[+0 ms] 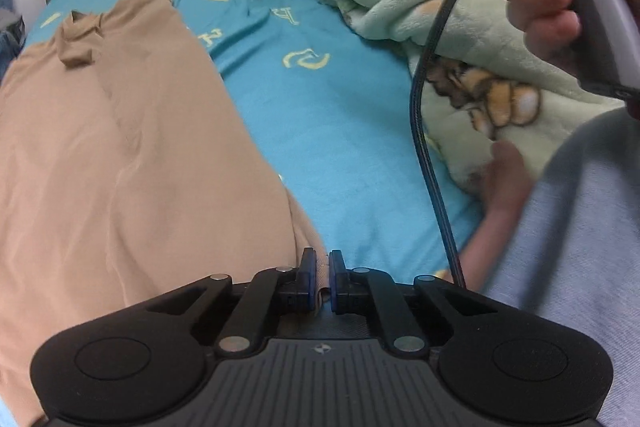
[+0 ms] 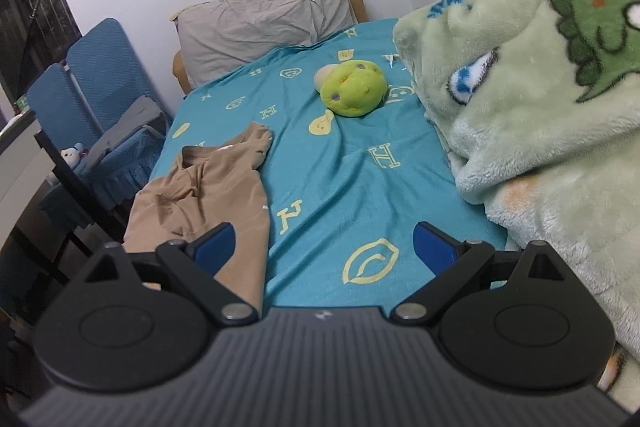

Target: Fold clothes

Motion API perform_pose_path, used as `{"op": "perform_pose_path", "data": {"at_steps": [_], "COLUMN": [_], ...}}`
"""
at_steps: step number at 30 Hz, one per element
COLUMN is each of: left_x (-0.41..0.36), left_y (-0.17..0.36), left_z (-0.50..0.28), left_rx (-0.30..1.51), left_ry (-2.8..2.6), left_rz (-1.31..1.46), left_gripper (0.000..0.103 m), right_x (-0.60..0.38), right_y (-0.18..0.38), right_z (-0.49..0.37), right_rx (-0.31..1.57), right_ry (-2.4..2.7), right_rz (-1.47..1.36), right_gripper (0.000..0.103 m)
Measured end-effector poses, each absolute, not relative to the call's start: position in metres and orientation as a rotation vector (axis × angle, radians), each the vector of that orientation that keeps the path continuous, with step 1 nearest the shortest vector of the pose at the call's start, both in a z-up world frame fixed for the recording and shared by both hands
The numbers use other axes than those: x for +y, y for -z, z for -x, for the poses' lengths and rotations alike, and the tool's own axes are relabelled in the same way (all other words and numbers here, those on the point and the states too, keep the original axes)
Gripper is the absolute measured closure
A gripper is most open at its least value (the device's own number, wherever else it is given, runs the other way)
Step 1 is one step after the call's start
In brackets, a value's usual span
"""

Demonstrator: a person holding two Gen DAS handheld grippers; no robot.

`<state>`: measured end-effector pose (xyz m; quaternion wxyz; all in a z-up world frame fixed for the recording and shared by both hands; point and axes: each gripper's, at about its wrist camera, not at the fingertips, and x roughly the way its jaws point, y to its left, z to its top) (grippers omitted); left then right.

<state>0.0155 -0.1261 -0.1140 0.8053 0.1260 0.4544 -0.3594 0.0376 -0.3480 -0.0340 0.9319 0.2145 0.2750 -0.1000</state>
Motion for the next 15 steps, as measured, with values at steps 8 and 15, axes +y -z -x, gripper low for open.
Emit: {"op": "perform_pose_path", "data": {"at_steps": [8,15], "left_x": [-0.118,-0.087], "left_y": [0.108,0.068], "left_z": [-0.012,0.002], "left_rx": [0.969,0.883], "left_ry": [0.769,0.679], "left_rz": [-0.260,-0.211], "left_gripper": [0.075,0.013], "right_x": [-0.332,-0.315], "right_y": [0.023,0.005], "right_z": [-0.031,-0.014], "right_rx": [0.484,0.380], "right_ry": [0.088,-0.042], "right_rz": [-0.418,-0.431], "right_gripper": [0.006,0.006]}}
